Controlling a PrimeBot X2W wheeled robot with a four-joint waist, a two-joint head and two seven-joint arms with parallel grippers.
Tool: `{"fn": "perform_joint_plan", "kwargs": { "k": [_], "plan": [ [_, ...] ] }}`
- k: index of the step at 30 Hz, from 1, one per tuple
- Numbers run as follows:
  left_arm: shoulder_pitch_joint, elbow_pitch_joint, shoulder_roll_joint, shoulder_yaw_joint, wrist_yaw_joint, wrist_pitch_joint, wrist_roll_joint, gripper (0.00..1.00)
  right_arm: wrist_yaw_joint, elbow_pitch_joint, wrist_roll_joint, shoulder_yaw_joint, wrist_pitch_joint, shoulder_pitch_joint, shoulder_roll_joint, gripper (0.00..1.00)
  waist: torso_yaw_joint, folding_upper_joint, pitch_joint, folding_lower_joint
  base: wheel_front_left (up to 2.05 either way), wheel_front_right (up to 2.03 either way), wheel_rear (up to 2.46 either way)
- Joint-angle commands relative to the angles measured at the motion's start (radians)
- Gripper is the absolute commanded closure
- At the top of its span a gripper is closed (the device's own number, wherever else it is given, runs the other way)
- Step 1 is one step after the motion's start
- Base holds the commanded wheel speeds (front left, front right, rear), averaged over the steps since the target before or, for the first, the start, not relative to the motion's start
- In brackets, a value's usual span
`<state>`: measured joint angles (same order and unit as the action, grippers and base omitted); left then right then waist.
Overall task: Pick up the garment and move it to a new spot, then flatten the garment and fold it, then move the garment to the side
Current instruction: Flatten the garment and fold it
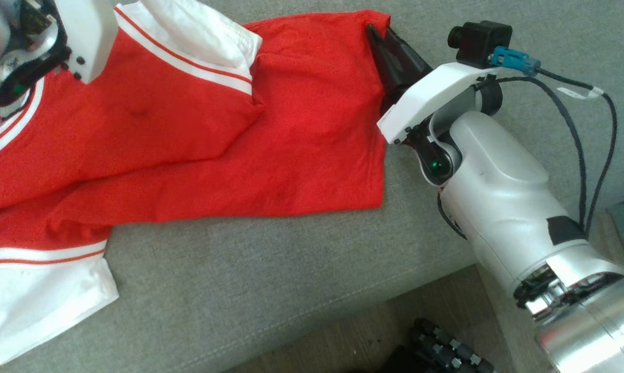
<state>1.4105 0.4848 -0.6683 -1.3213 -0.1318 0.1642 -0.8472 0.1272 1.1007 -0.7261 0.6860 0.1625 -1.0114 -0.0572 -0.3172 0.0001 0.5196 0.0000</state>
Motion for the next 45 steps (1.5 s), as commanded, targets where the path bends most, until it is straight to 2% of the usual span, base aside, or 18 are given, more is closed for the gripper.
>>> {"fn": "perform_joint_plan", "kwargs": {
  "k": [1, 2, 3, 8, 15, 20, 24, 29, 32, 34, 39, 43, 45],
  "plan": [
    [0.021, -0.01, -0.02, 0.041, 0.001, -0.005, 0.001, 1.0, 0.003, -0.01, -0.015, 0.018, 0.02, -0.015, 0.007, 0.71, 0.0, -0.0001, -0.004, 0.0, 0.0, 0.0, 0.0],
    [0.017, -0.009, -0.021, 0.041, 0.001, -0.005, 0.0, 1.0, 0.003, -0.004, -0.02, 0.024, 0.024, -0.019, 0.007, 0.83, 0.0, -0.0001, -0.006, 0.0, 0.0, 0.0, 0.0],
    [0.014, -0.008, -0.022, 0.041, 0.001, -0.005, -0.001, 1.0, 0.003, 0.003, -0.025, 0.03, 0.026, -0.023, 0.007, 1.0, 0.001, -0.0001, -0.007, 0.0, 0.0, 0.0, 0.0],
    [0.007, 0.002, -0.026, 0.041, 0.001, -0.029, 0.003, 1.0, 0.003, 0.051, -0.03, 0.033, 0.062, -0.065, 0.007, 1.0, 0.007, -0.0001, -0.022, 0.0, 0.0, 0.0, 0.0],
    [0.078, 0.04, -0.028, 0.069, 0.001, -0.221, 0.0, 1.0, 0.003, 0.132, 0.001, -0.032, 0.097, -0.167, 0.007, 1.0, 0.021, -0.0001, -0.063, 0.0, 0.0, 0.0, 0.0],
    [0.214, 0.131, -0.034, 0.146, 0.009, -0.322, 0.012, 1.0, 0.003, 0.158, 0.088, -0.146, 0.099, -0.341, 0.006, 1.0, 0.013, -0.0001, -0.062, 0.0, 0.0, 0.0, 0.0],
    [0.384, 0.189, -0.027, 0.196, 0.047, -0.353, 0.061, 1.0, 0.003, 0.171, 0.186, -0.237, 0.099, -0.516, -0.019, 1.0, 0.013, -0.0001, -0.024, 0.0, 0.0, 0.0, 0.0],
    [0.583, 0.286, -0.013, 0.254, 0.119, -0.398, 0.127, 1.0, 0.003, 0.176, 0.289, -0.359, 0.099, -0.717, -0.069, 1.0, 0.004, -0.0001, 0.009, 0.0, 0.0, 0.0, 0.0],
    [0.714, 0.31, 0.009, 0.311, 0.158, -0.42, 0.158, 1.0, 0.003, 0.12, 0.383, -0.458, 0.099, -0.817, -0.123, 1.0, 0.014, -0.0001, 0.051, 0.0, 0.0, 0.0, 0.0],
    [0.785, 0.266, 0.04, 0.392, 0.172, -0.425, 0.173, 1.0, 0.003, 0.026, 0.513, -0.561, 0.099, -0.853, -0.165, 1.0, 0.057, -0.0001, 0.103, 0.0, 0.0, 0.0, 0.0],
    [0.647, 0.155, 0.033, 0.497, 0.119, -0.426, 0.19, 1.0, 0.003, -0.07, 0.71, -0.689, 0.099, -0.756, -0.147, 1.0, 0.137, -0.0001, 0.139, 0.0, 0.0, 0.0, 0.0],
    [0.411, 0.073, 0.015, 0.581, 0.069, -0.426, 0.165, 1.0, 0.003, -0.079, 0.8, -0.738, 0.099, -0.621, -0.106, 1.0, 0.187, -0.0001, 0.139, 0.0, 0.0, 0.0, 0.0],
    [0.266, 0.022, 0.006, 0.623, 0.057, -0.426, 0.153, 1.0, 0.003, -0.065, 0.827, -0.75, 0.099, -0.551, -0.089, 1.0, 0.204, -0.0001, 0.131, 0.0, 0.0, 0.0, 0.0]
  ]
}}
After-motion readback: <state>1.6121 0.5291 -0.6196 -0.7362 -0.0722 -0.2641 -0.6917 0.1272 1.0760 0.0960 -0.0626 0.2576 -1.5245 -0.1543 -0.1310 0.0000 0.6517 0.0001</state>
